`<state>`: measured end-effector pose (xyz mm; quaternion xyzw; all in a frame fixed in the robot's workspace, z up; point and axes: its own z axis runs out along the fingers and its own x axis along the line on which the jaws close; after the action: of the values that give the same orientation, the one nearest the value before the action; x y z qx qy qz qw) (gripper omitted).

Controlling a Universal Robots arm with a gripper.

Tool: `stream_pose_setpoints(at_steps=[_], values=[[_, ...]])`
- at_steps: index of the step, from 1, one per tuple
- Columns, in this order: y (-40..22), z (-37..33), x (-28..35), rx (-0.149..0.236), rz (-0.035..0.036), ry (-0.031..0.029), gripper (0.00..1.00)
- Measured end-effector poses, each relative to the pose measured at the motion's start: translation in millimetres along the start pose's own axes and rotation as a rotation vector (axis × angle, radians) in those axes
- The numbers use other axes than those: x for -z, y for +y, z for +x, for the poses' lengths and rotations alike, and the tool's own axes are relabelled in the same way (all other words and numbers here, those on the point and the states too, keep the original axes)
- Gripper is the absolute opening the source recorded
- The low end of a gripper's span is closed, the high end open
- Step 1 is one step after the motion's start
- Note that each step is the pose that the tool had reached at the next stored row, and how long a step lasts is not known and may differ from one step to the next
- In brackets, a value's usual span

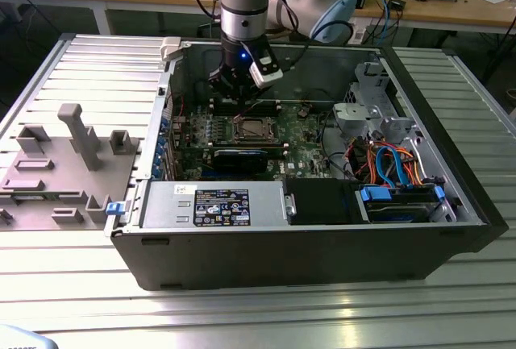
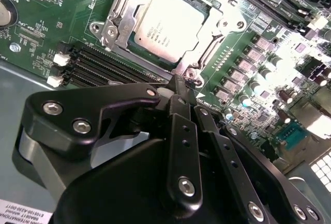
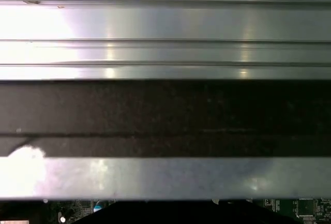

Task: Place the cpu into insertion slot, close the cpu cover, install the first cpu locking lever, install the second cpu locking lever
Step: 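Install the first cpu locking lever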

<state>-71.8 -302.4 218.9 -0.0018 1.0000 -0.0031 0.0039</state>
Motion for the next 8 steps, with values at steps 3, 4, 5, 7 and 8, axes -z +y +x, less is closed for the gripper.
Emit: stream_pose_setpoints(at_steps=[3,4,5,7,8], values=[[0.0,0.0,-3.7,0.000,0.0001,0.0000,0.11],[0.0,0.0,-4.2,0.000,0.0001,0.0000,0.11],[0.1,0.1,-5.2,0.002,0.0000,0.0001,0.11],[0.7,0.0,-6.3,0.010,0.0001,0.0000,0.11],[0.7,0.1,-6.5,0.013,0.0001,0.0001,0.11]])
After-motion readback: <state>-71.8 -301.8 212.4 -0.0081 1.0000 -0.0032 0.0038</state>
